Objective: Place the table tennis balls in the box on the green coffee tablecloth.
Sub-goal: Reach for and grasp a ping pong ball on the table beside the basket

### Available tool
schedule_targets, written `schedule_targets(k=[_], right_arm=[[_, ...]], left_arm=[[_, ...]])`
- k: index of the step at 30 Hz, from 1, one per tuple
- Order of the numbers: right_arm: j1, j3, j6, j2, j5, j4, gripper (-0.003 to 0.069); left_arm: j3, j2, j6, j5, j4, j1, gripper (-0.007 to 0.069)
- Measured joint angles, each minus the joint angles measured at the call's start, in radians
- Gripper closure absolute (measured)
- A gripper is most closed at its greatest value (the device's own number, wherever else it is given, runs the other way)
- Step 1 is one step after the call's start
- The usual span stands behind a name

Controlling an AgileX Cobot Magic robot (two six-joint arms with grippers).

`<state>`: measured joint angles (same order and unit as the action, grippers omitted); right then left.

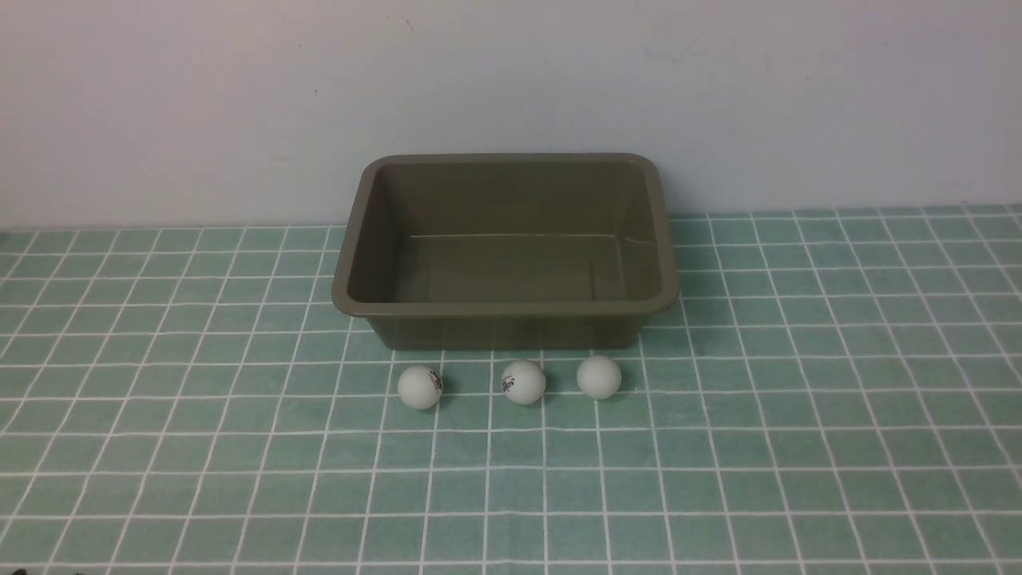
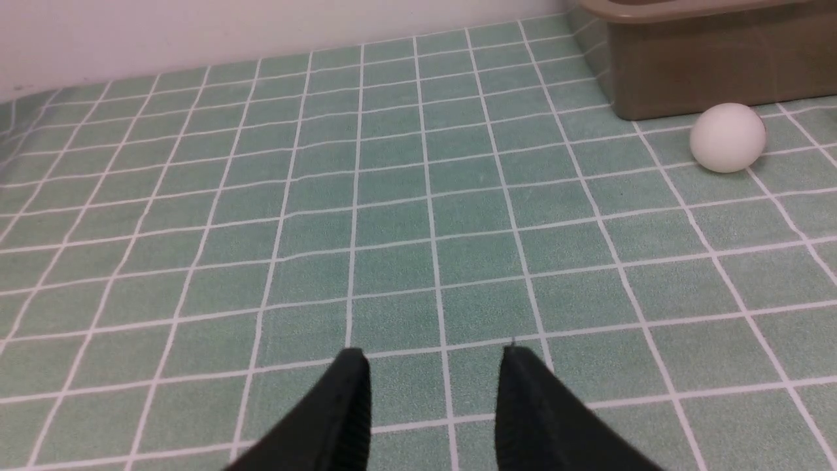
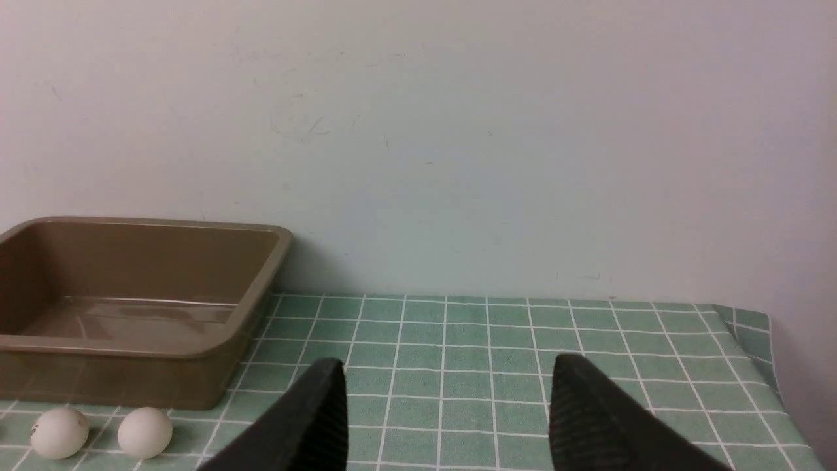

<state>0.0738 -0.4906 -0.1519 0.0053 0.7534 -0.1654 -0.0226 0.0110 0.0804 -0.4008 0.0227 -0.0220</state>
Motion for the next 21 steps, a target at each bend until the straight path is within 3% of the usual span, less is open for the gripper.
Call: schedule_targets(k=[8, 16, 21], right_arm=[[0.0, 0.0, 0.0, 0.0, -0.001, -0.088, 0.027], [0.0, 0.0, 0.0, 0.0, -0.001, -0.096, 0.027], [0.0, 0.0, 0.0, 0.0, -0.001, -0.096, 0.027]], left_arm=[[0.0, 0.0, 0.0, 0.0, 0.0, 0.0, 0.0377], [-0.002, 0.0, -0.001, 0.017, 0.005, 0.0, 0.0377], [-0.005, 0.0, -0.066, 0.111, 0.142, 0.0, 0.0377]])
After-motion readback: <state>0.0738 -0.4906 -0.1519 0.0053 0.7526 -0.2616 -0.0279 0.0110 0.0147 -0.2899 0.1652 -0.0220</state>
